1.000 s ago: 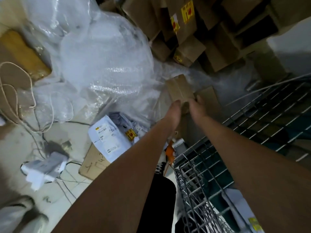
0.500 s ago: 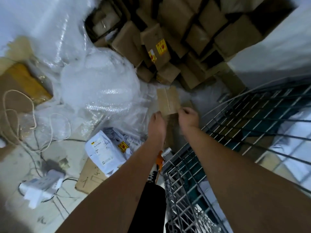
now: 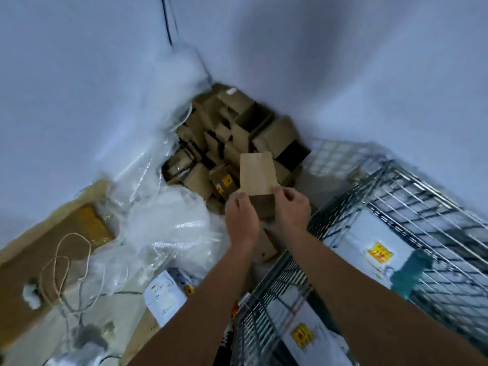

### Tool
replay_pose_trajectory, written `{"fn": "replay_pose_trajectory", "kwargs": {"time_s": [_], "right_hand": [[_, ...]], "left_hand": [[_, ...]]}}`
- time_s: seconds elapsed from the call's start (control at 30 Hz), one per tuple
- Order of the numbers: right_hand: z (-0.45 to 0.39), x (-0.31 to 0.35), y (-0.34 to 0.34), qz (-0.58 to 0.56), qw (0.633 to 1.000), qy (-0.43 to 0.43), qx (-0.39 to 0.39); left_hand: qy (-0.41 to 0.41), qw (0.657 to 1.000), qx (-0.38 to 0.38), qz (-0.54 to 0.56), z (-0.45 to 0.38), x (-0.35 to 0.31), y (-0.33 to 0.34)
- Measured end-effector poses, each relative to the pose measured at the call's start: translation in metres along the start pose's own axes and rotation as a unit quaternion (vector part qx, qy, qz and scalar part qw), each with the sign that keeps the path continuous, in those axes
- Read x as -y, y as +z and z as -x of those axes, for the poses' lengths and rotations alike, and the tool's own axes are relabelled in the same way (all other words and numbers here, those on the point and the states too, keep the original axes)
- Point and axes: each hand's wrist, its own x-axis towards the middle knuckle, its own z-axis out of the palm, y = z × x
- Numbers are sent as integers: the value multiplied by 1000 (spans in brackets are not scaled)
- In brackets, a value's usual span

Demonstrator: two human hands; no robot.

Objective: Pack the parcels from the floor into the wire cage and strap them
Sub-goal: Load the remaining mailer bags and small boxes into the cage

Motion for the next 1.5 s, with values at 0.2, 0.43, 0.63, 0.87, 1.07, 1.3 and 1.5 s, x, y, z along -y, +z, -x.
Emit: {"fn": "replay_pose_trajectory", "kwargs": {"time_s": [0.2, 0.43, 0.63, 0.87, 1.07, 1.3, 1.5], "right_hand": [[48, 31, -141, -45, 991, -62, -105], [87, -15, -290, -143, 961, -47, -234], [118, -131, -333, -136, 953, 42, -266], [163, -230, -310, -182, 933, 150, -271], [207, -249, -288, -138, 972, 97, -165], [194, -257, -245, 13, 998, 46, 34], [183, -269, -196, 47, 988, 62, 134]], "left_hand": [[70, 993, 81, 43, 126, -63, 38], [149, 969, 198, -5, 261, -48, 112], [87, 965, 242, -58, 320, 46, 140], [47, 954, 250, -161, 332, 131, 116], [-55, 967, 179, -172, 352, 167, 59], [-204, 964, 111, -127, 329, 187, 27], [-293, 945, 21, -145, 290, 202, 13]]}}
